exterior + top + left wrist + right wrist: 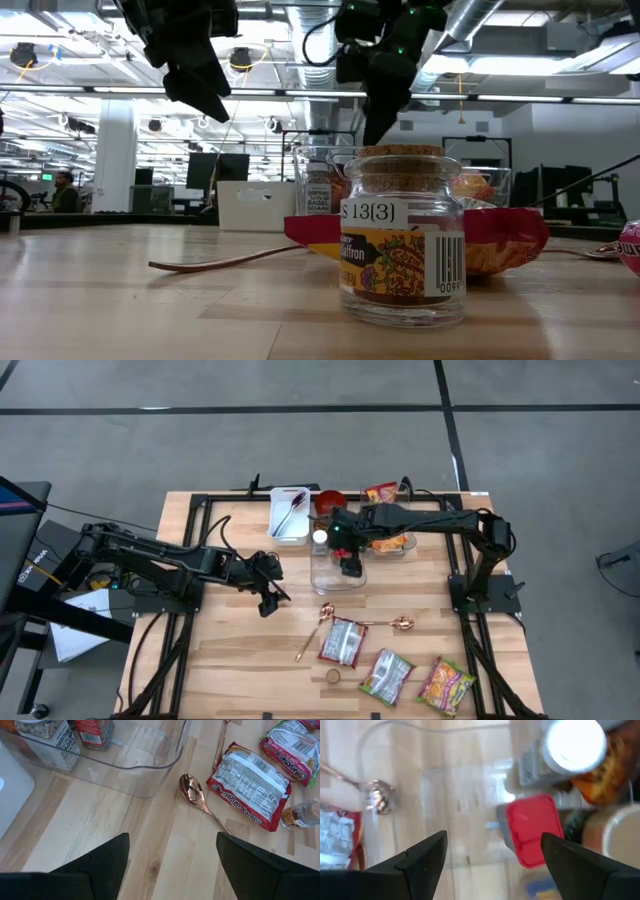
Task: Pick & Place Food Item
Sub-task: Put the red spice can into the left transparent bin
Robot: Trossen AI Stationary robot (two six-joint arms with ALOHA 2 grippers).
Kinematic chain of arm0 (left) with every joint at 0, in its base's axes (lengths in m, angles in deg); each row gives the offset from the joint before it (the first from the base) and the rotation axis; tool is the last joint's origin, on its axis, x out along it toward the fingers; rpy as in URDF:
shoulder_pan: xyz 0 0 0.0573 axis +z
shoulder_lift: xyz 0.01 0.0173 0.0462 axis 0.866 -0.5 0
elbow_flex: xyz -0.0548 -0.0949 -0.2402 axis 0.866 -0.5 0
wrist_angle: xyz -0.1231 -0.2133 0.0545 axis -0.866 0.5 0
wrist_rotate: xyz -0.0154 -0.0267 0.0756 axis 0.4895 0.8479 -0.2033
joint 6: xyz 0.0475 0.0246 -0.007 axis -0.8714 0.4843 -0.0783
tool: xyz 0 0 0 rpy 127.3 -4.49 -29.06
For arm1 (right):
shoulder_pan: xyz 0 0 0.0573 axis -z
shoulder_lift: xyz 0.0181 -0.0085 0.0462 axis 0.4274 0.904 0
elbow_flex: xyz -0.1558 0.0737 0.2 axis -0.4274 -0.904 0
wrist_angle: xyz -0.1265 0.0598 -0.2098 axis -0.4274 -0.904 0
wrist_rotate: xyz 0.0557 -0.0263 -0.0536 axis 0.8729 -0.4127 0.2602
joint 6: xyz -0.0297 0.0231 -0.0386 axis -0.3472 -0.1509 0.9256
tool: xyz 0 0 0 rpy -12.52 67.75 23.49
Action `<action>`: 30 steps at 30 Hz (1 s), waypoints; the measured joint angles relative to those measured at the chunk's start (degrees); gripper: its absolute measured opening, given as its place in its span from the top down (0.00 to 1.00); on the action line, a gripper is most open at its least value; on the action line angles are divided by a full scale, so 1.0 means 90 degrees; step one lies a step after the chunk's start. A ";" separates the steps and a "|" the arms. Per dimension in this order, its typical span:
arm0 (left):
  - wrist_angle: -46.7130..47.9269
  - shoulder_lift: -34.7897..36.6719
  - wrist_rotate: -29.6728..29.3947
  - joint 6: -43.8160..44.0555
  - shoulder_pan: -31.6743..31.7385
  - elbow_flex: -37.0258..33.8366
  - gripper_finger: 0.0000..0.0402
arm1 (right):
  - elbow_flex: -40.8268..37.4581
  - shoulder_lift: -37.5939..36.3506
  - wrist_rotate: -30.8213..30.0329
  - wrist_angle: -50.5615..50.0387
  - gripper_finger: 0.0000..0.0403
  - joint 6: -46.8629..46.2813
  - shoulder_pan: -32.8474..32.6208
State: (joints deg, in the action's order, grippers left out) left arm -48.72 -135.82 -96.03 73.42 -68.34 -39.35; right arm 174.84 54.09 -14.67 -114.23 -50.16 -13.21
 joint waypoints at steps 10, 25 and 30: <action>-0.0029 0.0000 -0.0084 -0.0007 0.0000 0.0002 0.27 | -0.0558 0.0000 -0.0203 0.0651 0.44 0.0571 -0.0344; -0.0029 0.0000 -0.0082 -0.0225 0.0000 0.0002 0.27 | -0.0998 0.0014 0.0288 0.1311 0.82 0.0583 -0.0097; -0.0029 0.0002 -0.0077 -0.0209 0.0000 0.0002 0.27 | -0.1003 0.0333 0.0259 0.1163 0.82 0.0628 -0.0028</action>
State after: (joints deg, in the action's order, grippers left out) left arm -48.98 -135.80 -96.72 71.54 -68.34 -39.33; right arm 165.80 57.09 -12.34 -103.77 -44.50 -13.46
